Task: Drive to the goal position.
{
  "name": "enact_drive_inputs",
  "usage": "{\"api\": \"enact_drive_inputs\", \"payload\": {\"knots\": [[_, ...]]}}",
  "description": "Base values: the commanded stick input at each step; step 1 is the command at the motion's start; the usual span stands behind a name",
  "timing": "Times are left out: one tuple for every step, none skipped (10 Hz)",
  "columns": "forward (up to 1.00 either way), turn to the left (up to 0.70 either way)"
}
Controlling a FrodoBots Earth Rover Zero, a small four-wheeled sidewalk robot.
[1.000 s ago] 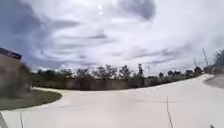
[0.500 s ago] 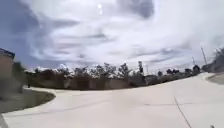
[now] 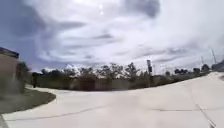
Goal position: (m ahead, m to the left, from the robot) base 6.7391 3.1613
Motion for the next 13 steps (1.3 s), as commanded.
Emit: {"api": "enact_drive_inputs", "payload": {"knots": [[0.85, 0.00], [0.85, 0.00], [0.85, 0.00], [0.85, 0.00], [0.85, 0.00], [0.85, 0.00], [0.85, 0.00], [0.85, 0.00], [0.85, 0.00], [0.85, 0.00], [0.85, 0.00], [0.85, 0.00], [0.85, 0.00]]}}
